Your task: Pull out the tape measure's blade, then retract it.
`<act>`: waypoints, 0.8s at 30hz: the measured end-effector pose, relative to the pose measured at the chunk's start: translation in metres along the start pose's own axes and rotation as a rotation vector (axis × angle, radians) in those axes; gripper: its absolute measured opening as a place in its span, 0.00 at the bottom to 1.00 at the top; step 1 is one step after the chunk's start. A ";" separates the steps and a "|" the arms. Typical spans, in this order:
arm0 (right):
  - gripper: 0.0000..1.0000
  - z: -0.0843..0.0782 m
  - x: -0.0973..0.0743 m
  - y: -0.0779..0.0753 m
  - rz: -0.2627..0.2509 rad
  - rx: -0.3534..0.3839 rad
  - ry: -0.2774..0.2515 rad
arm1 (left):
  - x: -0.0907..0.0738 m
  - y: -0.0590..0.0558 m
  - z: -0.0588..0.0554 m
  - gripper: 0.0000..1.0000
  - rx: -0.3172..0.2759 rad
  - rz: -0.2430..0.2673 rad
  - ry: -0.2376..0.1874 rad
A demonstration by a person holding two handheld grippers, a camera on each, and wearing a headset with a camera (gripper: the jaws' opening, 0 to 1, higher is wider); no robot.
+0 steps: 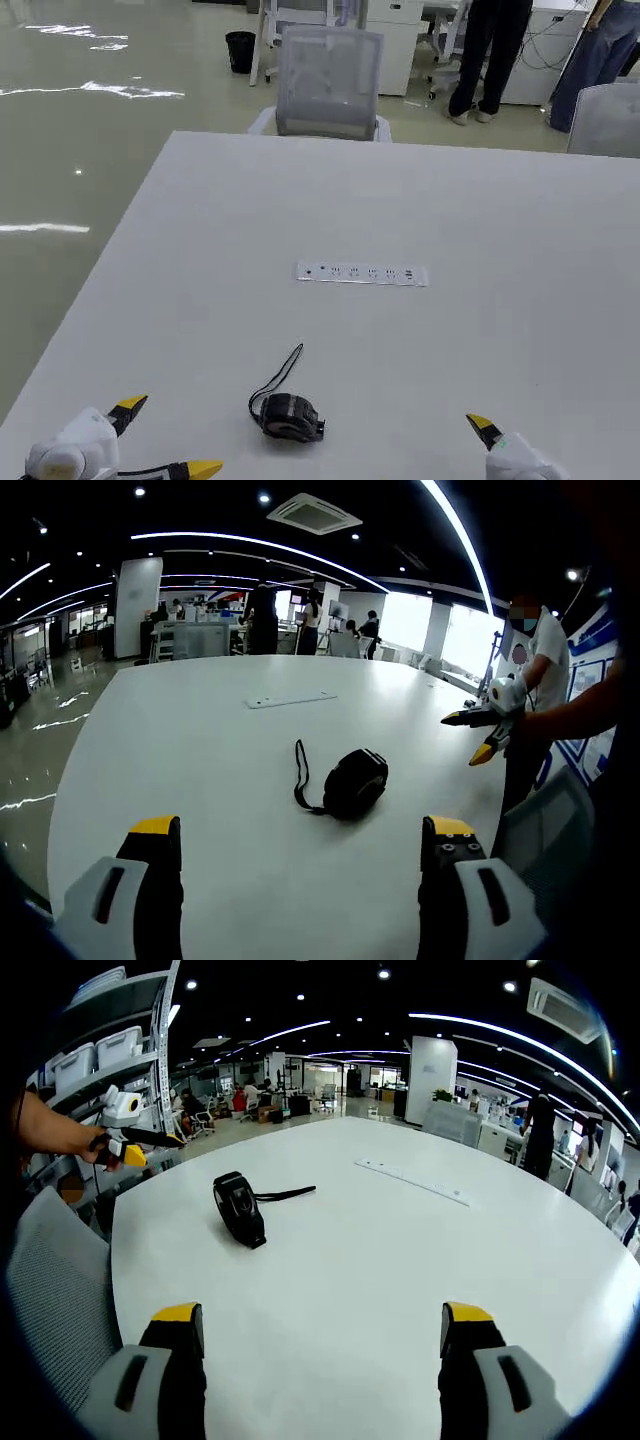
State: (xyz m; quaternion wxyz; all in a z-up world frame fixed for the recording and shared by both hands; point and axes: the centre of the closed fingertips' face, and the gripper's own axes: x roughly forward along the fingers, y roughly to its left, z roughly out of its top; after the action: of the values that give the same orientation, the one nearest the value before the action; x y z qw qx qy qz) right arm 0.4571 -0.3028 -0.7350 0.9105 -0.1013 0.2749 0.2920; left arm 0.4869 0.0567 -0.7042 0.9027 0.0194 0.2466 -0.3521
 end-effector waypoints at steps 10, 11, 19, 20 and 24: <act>1.00 -0.002 -0.029 0.000 -0.040 0.030 -0.013 | -0.036 0.007 -0.023 0.99 -0.017 0.033 0.005; 1.00 -0.004 -0.032 0.001 -0.043 0.032 -0.011 | -0.040 0.007 -0.024 0.99 -0.024 0.037 0.005; 1.00 -0.021 -0.058 0.001 -0.071 0.046 -0.005 | -0.062 -0.001 -0.032 0.99 -0.027 0.045 0.008; 1.00 -0.025 -0.062 0.001 -0.076 0.054 -0.004 | -0.065 -0.003 -0.033 0.99 -0.027 0.036 0.006; 1.00 -0.035 -0.072 0.002 -0.073 0.062 0.011 | -0.068 -0.007 -0.039 0.99 -0.029 0.025 0.022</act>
State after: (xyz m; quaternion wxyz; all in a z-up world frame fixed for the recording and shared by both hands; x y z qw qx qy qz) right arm 0.3920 -0.3478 -0.7237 0.9216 -0.0847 0.2851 0.2493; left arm 0.4232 0.1022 -0.7062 0.9044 0.0133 0.2613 -0.3371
